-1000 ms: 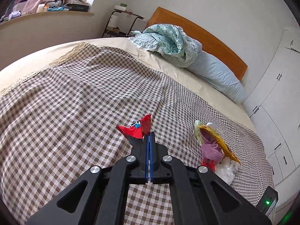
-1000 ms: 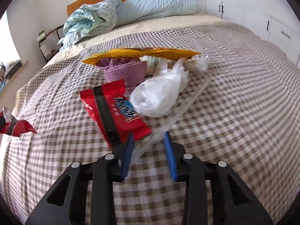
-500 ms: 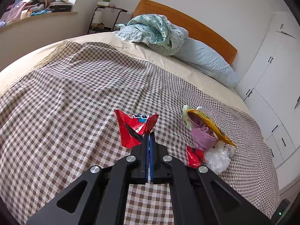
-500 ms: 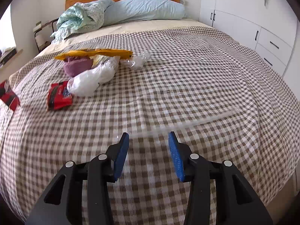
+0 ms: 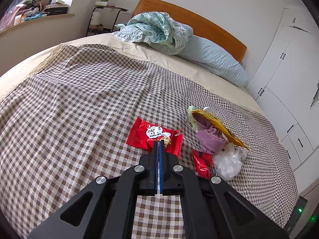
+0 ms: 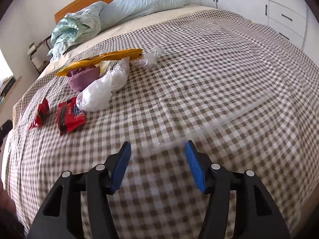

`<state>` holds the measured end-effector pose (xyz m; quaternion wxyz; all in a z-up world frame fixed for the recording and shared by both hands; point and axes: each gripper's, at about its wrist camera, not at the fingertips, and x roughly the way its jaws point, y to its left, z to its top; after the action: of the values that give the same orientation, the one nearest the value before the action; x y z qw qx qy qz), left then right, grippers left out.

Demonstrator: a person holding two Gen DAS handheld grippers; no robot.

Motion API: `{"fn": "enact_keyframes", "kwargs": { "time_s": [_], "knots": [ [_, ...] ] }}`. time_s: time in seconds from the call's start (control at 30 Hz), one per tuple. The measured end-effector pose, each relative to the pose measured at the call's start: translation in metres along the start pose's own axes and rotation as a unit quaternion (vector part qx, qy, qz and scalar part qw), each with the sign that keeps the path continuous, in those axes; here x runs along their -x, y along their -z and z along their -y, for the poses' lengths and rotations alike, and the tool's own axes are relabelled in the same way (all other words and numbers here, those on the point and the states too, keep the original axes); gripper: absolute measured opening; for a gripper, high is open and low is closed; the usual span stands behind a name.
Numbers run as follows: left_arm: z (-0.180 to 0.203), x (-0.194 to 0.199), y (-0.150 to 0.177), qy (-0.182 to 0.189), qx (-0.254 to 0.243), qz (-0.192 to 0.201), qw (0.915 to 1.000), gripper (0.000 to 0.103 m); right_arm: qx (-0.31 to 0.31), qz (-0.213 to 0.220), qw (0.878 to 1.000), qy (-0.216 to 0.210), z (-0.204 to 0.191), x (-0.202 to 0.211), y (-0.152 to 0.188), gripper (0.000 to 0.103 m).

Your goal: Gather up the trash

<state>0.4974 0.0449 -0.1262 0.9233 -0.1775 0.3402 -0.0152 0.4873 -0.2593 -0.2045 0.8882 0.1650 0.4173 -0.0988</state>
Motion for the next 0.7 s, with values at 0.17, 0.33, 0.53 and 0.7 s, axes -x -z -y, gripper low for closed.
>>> {"fn": "enact_keyframes", "kwargs": {
  "time_s": [0.17,0.33,0.53,0.7],
  "knots": [
    [-0.019,-0.005,-0.005,-0.011,0.024,-0.008,0.9996,0.0,-0.004,-0.013,0.999,0.042,-0.012,-0.023,-0.013,0.005],
    [-0.041,-0.008,-0.008,-0.026,0.051,-0.017,0.9982,0.0,0.073,-0.016,0.997,-0.03,0.002,-0.004,-0.005,0.0],
    [-0.039,-0.009,-0.006,-0.03,0.05,-0.021,0.9981,0.0,0.222,-0.041,0.973,-0.038,0.011,0.036,0.007,0.015],
    [-0.029,-0.016,-0.002,-0.034,0.031,-0.032,0.9984,0.0,0.167,0.018,0.986,0.0,0.061,0.036,-0.032,0.077]
  ]
}}
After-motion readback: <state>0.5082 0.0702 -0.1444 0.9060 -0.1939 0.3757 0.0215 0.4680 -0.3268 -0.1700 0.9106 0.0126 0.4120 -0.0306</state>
